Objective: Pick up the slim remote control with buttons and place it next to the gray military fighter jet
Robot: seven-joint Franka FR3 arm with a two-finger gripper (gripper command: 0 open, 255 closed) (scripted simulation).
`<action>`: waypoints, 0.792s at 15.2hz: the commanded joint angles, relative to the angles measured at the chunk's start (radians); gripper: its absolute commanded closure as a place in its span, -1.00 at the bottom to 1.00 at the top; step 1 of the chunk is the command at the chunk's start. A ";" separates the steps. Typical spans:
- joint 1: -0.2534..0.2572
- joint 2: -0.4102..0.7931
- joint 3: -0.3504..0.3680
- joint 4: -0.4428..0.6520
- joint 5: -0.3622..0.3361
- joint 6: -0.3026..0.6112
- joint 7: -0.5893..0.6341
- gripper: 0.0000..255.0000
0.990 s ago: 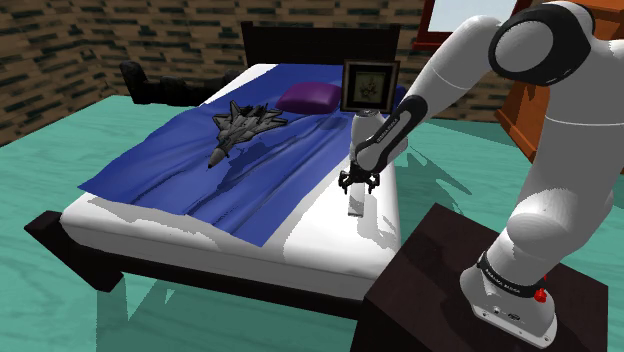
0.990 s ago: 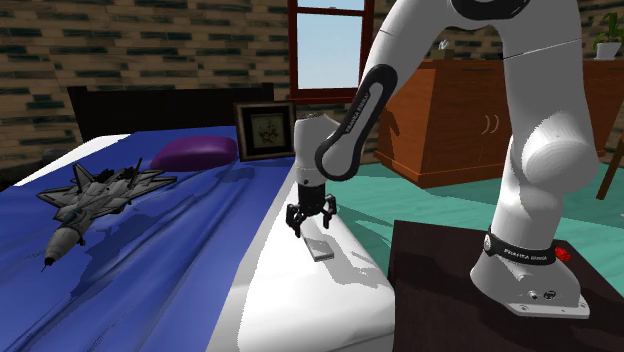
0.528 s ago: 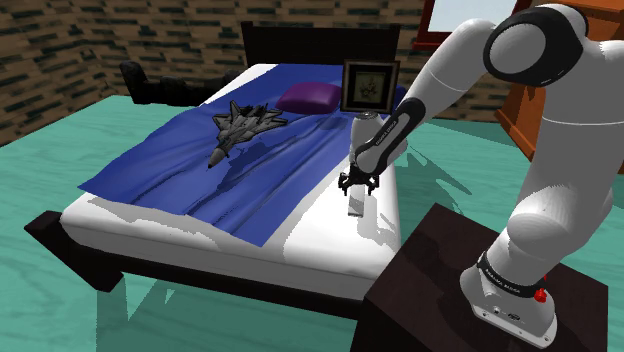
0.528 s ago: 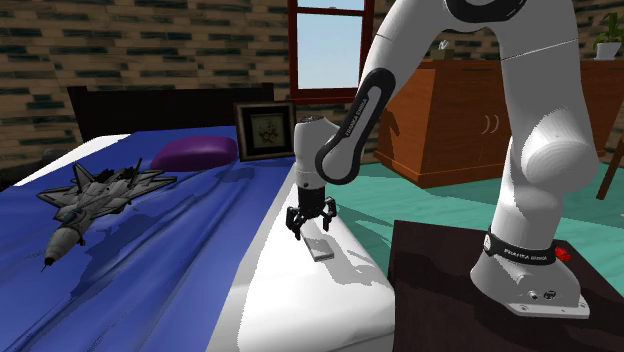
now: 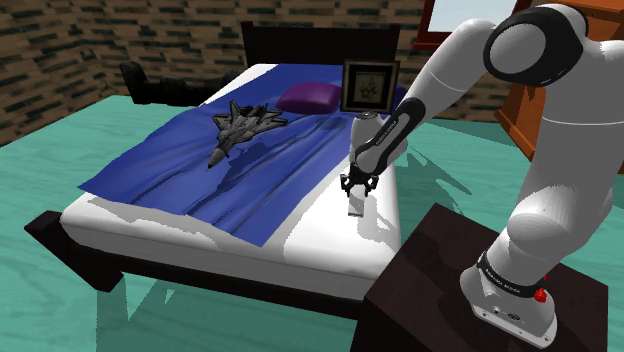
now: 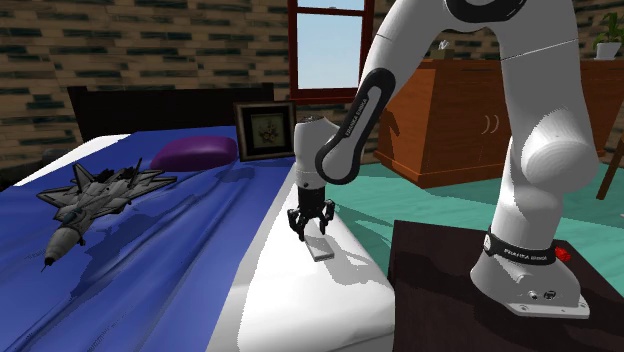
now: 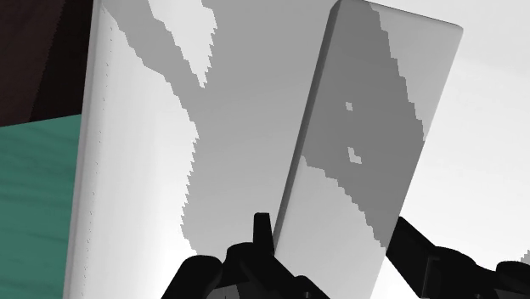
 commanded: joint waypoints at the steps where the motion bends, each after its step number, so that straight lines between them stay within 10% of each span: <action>1: 0.000 0.000 0.000 0.000 0.000 0.000 0.000 1.00; 12: -0.014 -0.120 0.022 -0.007 0.040 -0.112 -0.031 1.00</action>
